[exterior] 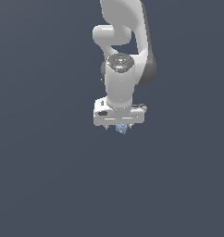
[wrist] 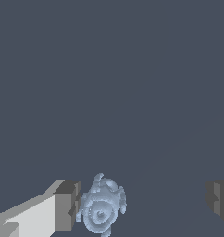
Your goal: Pick up the object and move it to a goal position.
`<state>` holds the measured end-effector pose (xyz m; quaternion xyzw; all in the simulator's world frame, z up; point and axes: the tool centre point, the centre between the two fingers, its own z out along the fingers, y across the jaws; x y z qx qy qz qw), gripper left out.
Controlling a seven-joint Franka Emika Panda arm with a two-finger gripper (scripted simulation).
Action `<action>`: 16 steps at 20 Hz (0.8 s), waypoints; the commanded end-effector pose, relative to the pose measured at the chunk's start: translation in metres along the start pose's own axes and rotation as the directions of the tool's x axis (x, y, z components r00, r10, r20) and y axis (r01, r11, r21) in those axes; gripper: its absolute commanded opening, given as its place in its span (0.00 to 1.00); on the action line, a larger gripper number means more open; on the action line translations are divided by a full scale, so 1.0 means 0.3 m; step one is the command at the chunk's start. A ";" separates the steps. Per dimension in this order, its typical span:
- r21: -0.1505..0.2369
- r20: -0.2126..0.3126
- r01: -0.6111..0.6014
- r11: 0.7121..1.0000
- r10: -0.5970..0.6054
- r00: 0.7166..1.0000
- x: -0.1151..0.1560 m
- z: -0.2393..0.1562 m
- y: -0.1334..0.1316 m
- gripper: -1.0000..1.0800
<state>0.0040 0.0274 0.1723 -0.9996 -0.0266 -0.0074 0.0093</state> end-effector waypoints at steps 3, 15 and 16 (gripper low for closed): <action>0.000 0.001 0.002 1.000 -0.002 1.000 0.000 0.000 0.003 0.96; -0.002 0.012 0.023 1.000 -0.023 1.000 0.002 -0.002 0.036 0.96; -0.002 0.012 0.023 1.000 -0.023 1.000 0.002 -0.003 0.036 0.96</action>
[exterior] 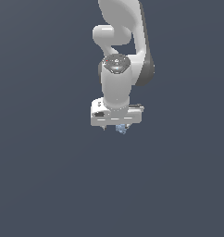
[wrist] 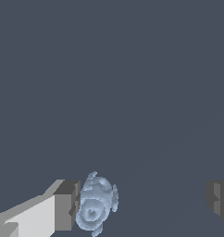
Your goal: Pick up the object and move it to a goal position.
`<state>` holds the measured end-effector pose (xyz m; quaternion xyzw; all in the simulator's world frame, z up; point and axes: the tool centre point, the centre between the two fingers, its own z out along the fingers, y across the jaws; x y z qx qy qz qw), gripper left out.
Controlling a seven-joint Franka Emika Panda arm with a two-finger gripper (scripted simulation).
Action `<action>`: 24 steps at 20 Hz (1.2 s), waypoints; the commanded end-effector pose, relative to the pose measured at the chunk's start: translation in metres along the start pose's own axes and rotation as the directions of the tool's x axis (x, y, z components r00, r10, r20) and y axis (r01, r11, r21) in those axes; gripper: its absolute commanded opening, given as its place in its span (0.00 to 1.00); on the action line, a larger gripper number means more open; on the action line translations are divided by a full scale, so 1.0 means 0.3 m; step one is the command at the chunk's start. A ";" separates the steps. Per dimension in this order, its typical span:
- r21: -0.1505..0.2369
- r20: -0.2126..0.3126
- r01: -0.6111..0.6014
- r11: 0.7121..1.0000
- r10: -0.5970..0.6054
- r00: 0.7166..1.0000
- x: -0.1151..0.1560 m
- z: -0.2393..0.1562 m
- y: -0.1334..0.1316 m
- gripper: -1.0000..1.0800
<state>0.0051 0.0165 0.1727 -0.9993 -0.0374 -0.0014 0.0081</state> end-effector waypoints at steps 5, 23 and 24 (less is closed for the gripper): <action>0.000 0.000 -0.016 1.000 0.016 1.000 -0.007 0.009 -0.006 0.96; -0.007 0.001 -0.293 0.956 0.293 0.956 -0.145 0.148 -0.098 0.96; -0.008 0.000 -0.315 0.949 0.315 0.949 -0.158 0.158 -0.104 0.96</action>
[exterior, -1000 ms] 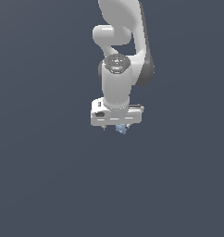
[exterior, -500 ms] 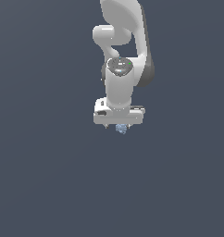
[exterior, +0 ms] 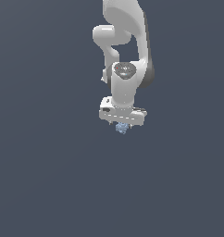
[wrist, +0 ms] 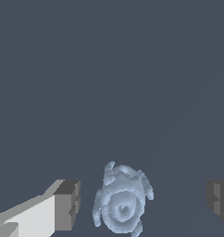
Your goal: Pick up the object and move it to a goal position.
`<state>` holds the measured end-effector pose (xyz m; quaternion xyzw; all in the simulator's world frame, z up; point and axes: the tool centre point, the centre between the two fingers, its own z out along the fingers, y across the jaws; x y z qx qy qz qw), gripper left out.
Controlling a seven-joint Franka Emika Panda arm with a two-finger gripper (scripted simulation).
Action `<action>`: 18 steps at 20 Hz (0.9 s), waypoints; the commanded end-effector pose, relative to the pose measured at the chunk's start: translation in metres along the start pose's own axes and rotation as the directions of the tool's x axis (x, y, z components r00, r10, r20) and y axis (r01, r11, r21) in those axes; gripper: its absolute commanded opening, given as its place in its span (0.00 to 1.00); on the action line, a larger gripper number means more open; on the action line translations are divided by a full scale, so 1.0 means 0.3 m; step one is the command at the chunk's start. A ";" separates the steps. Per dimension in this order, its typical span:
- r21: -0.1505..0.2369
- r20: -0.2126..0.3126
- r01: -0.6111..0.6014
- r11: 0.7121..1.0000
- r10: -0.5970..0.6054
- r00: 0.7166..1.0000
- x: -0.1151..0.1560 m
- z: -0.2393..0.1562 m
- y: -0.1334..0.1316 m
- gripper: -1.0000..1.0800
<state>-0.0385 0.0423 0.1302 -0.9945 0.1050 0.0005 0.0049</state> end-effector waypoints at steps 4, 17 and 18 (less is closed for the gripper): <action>-0.003 -0.001 -0.125 0.992 0.125 0.992 -0.075 0.056 -0.014 0.96; -0.008 -0.005 -0.296 0.955 0.296 0.955 -0.185 0.126 -0.023 0.96; -0.008 -0.005 -0.301 0.953 0.301 0.953 -0.189 0.128 -0.023 0.96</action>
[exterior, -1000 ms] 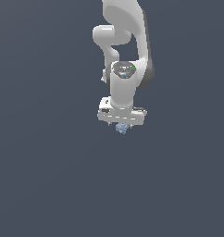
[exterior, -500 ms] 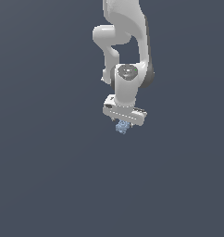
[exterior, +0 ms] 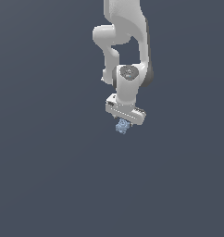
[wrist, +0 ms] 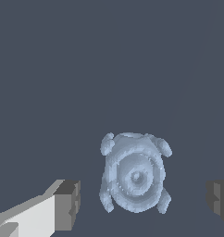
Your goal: Pick up the object and move it to a goal position.
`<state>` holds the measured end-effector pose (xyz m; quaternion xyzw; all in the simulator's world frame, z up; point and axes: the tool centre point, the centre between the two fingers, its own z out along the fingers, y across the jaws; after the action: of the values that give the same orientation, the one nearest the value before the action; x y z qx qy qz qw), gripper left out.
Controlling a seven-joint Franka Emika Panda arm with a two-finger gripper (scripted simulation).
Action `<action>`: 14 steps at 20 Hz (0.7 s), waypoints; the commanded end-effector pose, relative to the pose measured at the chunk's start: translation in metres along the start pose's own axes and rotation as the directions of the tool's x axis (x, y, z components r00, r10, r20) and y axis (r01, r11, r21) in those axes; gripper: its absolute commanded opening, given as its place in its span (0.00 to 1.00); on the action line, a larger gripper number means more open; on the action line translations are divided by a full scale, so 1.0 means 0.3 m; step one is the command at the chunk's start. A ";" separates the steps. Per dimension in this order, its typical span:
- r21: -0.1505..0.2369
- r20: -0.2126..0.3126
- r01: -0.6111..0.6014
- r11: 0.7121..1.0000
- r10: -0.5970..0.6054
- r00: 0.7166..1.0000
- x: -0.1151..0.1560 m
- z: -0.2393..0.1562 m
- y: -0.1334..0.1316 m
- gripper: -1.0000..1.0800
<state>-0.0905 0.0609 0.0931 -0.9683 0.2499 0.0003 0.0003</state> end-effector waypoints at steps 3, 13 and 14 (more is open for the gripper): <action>0.000 -0.001 -0.020 1.000 0.020 1.000 -0.012 0.007 0.003 0.96; -0.001 -0.001 -0.018 1.000 0.018 1.000 -0.013 0.069 0.004 0.96; -0.001 -0.001 -0.019 1.000 0.019 1.000 -0.013 0.085 0.005 0.96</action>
<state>-0.0941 0.0617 0.0742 -0.9659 0.2587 -0.0003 0.0001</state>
